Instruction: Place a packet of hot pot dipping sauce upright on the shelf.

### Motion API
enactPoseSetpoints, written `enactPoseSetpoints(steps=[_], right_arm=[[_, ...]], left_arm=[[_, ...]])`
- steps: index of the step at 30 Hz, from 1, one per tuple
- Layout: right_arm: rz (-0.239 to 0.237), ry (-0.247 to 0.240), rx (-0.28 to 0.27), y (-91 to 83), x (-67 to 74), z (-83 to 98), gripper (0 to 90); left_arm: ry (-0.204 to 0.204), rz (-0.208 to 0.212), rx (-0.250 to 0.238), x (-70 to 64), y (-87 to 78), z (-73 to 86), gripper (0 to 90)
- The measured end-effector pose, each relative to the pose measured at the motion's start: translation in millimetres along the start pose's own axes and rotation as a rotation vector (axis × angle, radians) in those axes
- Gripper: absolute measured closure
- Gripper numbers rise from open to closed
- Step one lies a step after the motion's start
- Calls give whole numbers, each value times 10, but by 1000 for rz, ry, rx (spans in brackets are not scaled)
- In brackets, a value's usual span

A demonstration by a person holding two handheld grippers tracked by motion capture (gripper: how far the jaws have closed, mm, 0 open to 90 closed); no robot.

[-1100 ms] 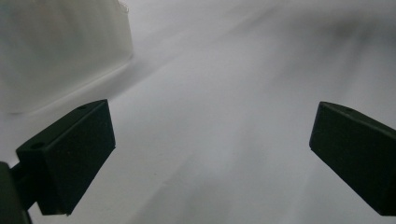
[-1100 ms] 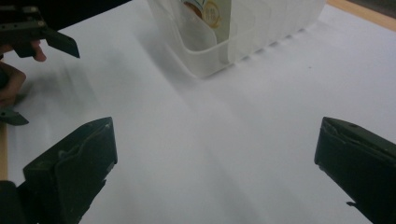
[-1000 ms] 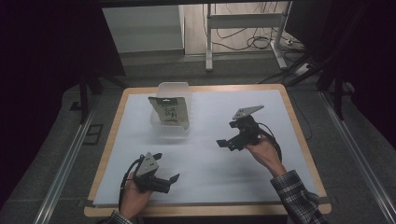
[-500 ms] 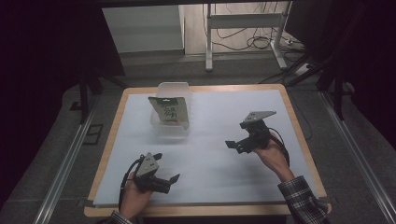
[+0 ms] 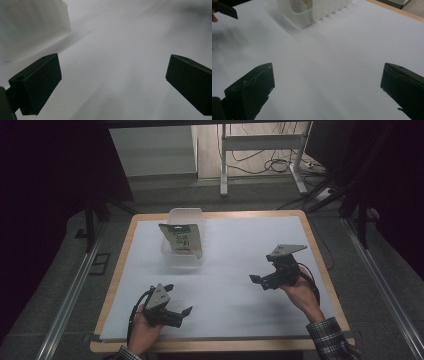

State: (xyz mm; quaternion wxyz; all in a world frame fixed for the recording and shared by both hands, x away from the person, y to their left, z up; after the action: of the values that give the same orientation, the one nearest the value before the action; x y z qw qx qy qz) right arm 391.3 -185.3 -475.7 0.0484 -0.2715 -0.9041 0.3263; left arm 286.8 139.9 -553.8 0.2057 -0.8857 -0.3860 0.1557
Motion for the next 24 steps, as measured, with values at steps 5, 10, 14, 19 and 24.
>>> enactPoseSetpoints(steps=[5,10,14,19,24], right_arm=[[25,8,17,-70,-15,128,0],[49,20,10,-142,-24,242,0],[52,31,-3,-189,-13,335,0],[52,51,-12,-250,17,459,0],[60,62,-3,-294,49,564,0]], left_arm=[[0,-1,-1,1,0,-1,0],[-1,-3,-1,5,-1,0,0],[-1,-3,0,8,-4,0,1],[0,-5,0,8,-4,0,0],[2,-7,1,7,-3,2,0]])
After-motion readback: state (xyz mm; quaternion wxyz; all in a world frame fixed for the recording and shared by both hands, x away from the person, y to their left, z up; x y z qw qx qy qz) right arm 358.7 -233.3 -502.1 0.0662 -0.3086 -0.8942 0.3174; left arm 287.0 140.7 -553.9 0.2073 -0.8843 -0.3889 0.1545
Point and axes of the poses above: each handheld gripper's, and its own axes: y roughly forward along the jaws, z roughly out of its underside, x roughly to its left, the point moved 5 cm from there along y, roughly forward along the jaws, and after that the axes turned 8 degrees about -y, right-handed, at the moved point
